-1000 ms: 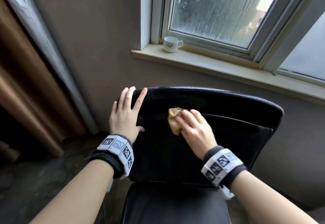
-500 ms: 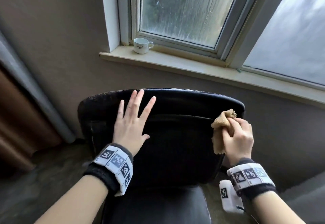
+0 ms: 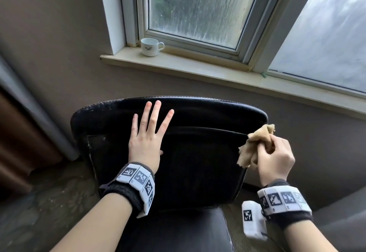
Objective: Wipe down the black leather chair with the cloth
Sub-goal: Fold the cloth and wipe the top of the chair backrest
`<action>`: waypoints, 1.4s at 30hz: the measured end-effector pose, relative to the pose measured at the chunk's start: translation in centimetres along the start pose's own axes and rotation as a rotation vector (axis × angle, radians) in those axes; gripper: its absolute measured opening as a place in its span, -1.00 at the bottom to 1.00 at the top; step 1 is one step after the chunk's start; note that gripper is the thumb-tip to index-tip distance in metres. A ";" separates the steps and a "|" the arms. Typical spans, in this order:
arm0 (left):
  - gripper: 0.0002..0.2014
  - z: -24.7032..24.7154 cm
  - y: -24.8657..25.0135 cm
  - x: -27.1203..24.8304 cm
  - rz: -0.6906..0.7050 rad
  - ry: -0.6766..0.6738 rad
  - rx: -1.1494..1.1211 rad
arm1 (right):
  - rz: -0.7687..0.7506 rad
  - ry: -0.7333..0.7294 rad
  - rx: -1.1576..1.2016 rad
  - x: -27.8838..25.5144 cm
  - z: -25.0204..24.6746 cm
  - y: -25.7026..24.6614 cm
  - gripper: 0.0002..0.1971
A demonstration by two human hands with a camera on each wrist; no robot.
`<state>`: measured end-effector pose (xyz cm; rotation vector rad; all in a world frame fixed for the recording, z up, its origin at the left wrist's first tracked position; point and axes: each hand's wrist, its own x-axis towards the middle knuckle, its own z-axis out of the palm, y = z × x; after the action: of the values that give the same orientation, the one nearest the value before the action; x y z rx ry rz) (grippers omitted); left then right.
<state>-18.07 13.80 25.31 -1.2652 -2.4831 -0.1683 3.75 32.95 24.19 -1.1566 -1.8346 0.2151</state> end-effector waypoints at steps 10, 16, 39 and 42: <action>0.31 -0.1 0.0 -0.1 0.001 0.006 -0.043 | 0.266 -0.301 -0.134 -3.3 0.6 1.8 -0.84; -0.03 -0.9 -0.1 -0.4 0.046 0.125 -0.260 | -0.018 -0.110 0.179 -2.8 -1.2 -6.9 -0.74; -0.63 1.3 -13.8 -10.8 -0.597 0.368 -0.802 | -0.981 -0.514 0.407 -12.9 11.4 -30.0 -0.74; -0.64 -0.5 -13.1 -9.3 -0.553 0.465 -0.940 | -0.809 -0.406 0.394 -11.1 11.0 -31.3 -0.67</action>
<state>-23.46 -1.19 23.15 -0.6005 -2.2700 -1.6927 -22.78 10.70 29.01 -0.0515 -2.3271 0.3317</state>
